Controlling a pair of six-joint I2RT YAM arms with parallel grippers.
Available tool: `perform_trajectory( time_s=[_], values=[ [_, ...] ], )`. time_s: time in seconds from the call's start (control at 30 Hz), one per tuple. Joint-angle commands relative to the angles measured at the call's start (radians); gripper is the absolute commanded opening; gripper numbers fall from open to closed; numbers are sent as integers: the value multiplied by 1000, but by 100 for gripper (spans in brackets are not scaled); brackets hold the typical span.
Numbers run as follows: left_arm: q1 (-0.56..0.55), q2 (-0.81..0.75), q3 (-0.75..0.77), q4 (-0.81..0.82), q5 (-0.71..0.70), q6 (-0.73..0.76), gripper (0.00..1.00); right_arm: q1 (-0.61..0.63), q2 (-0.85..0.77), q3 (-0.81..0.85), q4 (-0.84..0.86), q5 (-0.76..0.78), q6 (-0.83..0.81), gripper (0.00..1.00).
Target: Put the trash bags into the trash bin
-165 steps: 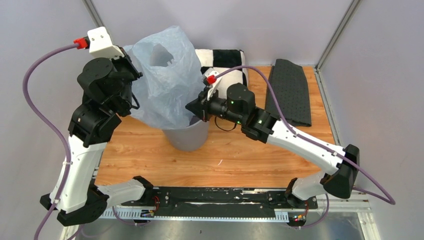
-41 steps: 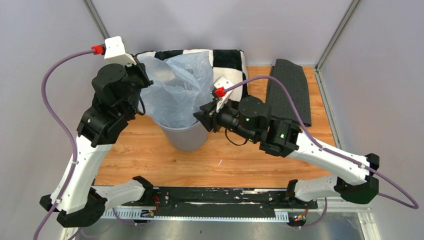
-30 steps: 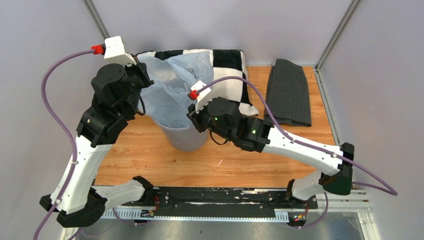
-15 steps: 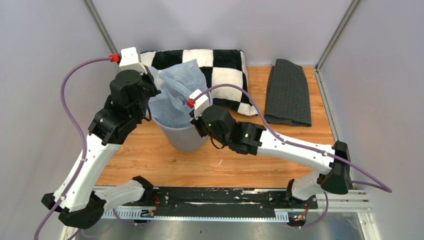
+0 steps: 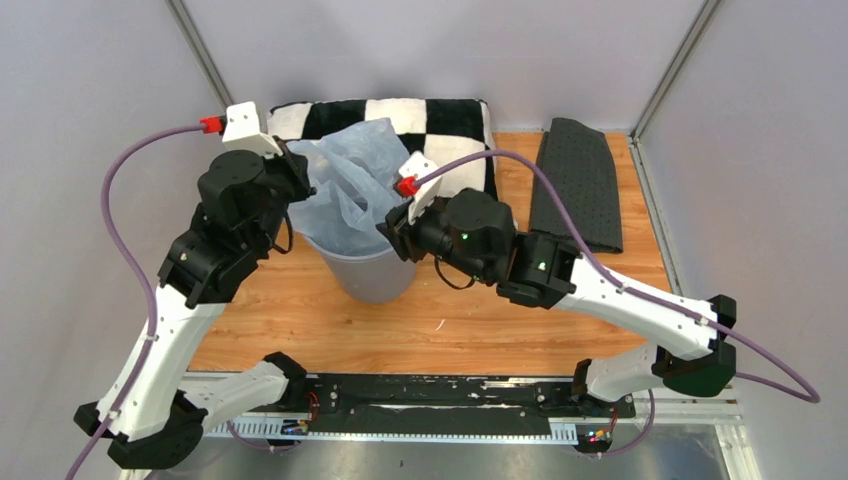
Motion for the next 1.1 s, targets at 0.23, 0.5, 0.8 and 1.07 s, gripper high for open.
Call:
perform_trajectory(
  time_s=[0.23, 0.5, 0.8, 1.07],
  values=[
    [10, -80, 66, -69, 72, -57, 0, -49, 257, 442, -164, -115, -203, 42],
    [10, -101, 27, -78, 37, -42, 0, -50, 435, 635, -225, -33, -243, 47],
    [10, -99, 11, -77, -11, -19, 0, -50, 380, 520, -219, 153, -235, 14],
    [10, -85, 30, -77, -9, -12, 0, -49, 317, 446, -217, -8, -195, 23]
  ],
)
